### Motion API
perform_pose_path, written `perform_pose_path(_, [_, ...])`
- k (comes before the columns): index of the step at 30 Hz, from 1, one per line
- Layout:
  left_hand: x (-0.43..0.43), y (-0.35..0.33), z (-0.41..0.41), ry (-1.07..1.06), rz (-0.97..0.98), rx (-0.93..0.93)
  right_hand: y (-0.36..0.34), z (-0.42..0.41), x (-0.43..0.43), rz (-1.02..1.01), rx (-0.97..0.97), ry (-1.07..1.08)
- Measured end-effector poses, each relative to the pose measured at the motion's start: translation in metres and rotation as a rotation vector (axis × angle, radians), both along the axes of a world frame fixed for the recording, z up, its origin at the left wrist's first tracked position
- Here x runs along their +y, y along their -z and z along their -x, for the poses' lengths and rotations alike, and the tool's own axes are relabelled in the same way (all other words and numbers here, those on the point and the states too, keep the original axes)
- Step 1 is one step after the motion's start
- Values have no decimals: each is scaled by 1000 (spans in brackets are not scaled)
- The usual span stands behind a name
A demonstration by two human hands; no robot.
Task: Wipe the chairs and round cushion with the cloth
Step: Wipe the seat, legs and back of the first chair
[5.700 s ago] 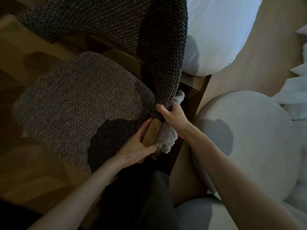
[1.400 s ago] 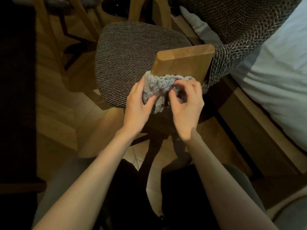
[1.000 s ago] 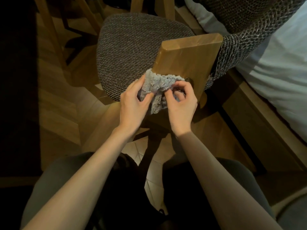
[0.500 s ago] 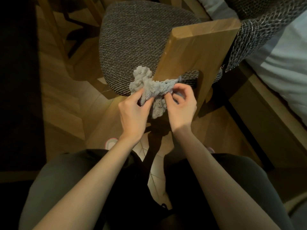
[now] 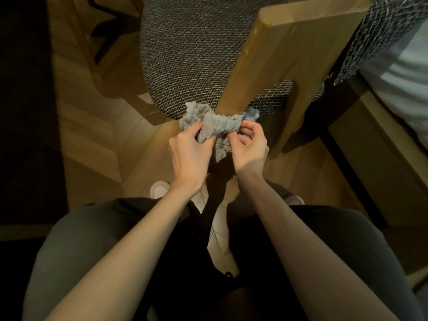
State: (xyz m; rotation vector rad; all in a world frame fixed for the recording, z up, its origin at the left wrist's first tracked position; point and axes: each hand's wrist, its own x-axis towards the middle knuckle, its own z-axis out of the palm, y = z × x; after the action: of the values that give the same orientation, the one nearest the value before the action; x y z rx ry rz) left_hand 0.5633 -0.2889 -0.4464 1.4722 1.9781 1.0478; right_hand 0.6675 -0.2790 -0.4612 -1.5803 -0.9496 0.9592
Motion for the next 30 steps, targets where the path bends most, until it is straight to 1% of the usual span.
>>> perform_pose_path(6, [-4,32,5,30,101,-87,31,2,5,181,14,-122])
perform_pose_path(9, [3,45,12,37,109,-110,40,1,9,190,4,-151])
perform_pose_path(13, [12,58,17,145,123,-103,52,-2,12,210,44,-218])
perform_pose_path(19, [19,72,24,210,232,-55,69,3,19,300,106,-322])
perform_pose_path(22, [20,73,25,245,294,-97,69,7,20,345,158,-353])
perform_pose_path(26, [21,67,31,333,327,-178,58,2,13,269,133,-399])
perform_pose_path(30, [19,57,36,445,260,-333,43,-6,7,125,131,-403])
